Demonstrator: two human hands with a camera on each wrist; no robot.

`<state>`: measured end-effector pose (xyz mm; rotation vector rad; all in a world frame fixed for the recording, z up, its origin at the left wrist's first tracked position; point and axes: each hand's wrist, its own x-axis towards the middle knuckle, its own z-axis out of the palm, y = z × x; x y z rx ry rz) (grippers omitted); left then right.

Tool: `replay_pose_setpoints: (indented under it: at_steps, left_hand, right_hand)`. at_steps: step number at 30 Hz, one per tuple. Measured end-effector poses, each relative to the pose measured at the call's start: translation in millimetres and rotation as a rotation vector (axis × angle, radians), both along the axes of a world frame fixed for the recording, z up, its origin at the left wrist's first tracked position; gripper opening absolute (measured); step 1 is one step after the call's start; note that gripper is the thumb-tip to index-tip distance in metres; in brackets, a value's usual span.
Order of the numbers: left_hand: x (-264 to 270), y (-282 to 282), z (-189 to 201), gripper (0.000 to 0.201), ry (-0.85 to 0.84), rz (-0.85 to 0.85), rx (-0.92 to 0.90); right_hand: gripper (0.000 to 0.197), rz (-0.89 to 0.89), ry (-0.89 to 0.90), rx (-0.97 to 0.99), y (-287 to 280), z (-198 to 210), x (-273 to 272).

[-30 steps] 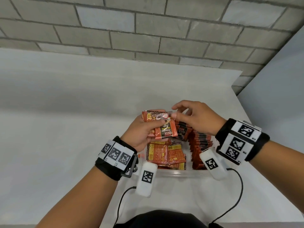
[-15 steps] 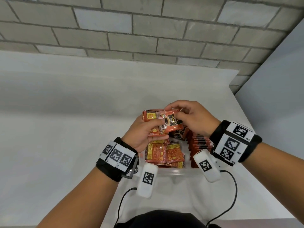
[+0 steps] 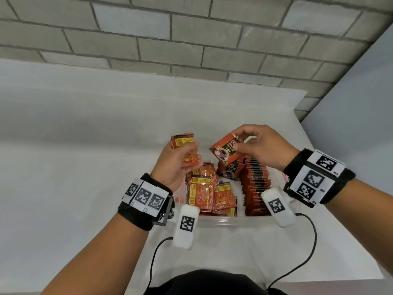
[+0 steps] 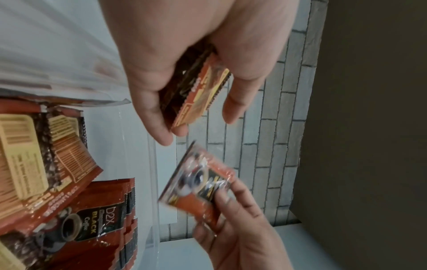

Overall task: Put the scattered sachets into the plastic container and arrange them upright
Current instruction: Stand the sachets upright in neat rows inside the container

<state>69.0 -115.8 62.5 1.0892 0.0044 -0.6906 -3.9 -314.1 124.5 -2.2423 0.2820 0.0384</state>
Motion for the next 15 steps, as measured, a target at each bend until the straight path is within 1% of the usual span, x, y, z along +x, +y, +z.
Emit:
replay_pose_setpoints:
  at_steps: [2,4,6,10,15]
  left_hand:
    - [2,2,-3,0.014,0.018,0.016,0.013]
    - [2,2,-3,0.014,0.018,0.013,0.02]
    - [1,2,-3,0.014,0.026,0.011,0.017]
    - [0,3,-3,0.014,0.031,0.005,0.016]
    - [0,5,-1,0.011,0.042,0.005,0.017]
  right_hand:
    - [0.018,0.087,0.106,-0.221,-8,-5,0]
    - [0.02,0.162,0.213,-0.382,-10,-14,1]
    - [0.02,0.187,0.272,-0.465,-10,-23,2]
    - [0.013,0.205,0.327,-0.624,-10,-38,10]
    - [0.015,0.27,0.403,-0.734,-7,-47,20]
